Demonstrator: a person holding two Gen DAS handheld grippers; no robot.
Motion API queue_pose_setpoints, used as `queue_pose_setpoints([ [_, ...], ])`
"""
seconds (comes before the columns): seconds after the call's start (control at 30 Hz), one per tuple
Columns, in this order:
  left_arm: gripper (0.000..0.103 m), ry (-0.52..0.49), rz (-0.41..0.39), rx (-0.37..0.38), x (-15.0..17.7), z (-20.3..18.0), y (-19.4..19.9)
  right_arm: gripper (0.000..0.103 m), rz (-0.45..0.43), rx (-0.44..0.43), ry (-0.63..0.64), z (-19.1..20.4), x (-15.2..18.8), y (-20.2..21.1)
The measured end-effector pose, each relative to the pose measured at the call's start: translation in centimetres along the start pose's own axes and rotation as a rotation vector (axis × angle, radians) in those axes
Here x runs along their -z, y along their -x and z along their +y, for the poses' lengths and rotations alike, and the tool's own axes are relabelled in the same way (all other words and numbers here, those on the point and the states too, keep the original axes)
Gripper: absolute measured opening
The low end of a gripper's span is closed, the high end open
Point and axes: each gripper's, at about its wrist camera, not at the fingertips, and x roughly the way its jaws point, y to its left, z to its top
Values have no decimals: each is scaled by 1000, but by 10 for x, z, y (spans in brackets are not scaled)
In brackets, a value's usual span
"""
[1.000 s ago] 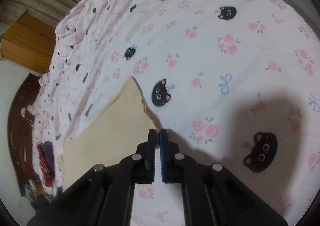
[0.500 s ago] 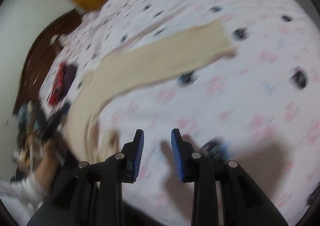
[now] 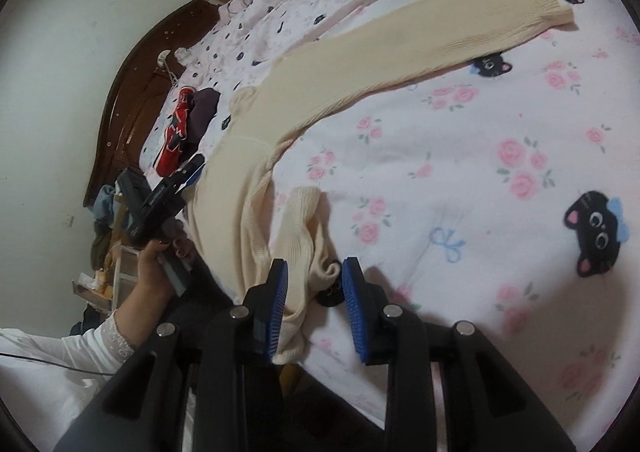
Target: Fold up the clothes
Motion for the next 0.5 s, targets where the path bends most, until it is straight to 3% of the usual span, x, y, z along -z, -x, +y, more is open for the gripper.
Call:
queue_pose_setpoints([
  [0.23, 52, -2, 0, -6, 0, -1, -2, 29, 12, 3, -26, -5, 1, -8],
  [0.33, 52, -1, 0, -6, 1, -1, -2, 19, 7, -2, -38, -9, 0, -8],
  [0.37, 52, -1, -1, -6, 1, -1, -2, 5, 7, 0, -40, -9, 0, -8],
  [0.5, 52, 0, -2, -5, 1, -1, -2, 5, -8, 9, -48, -9, 1, -3],
])
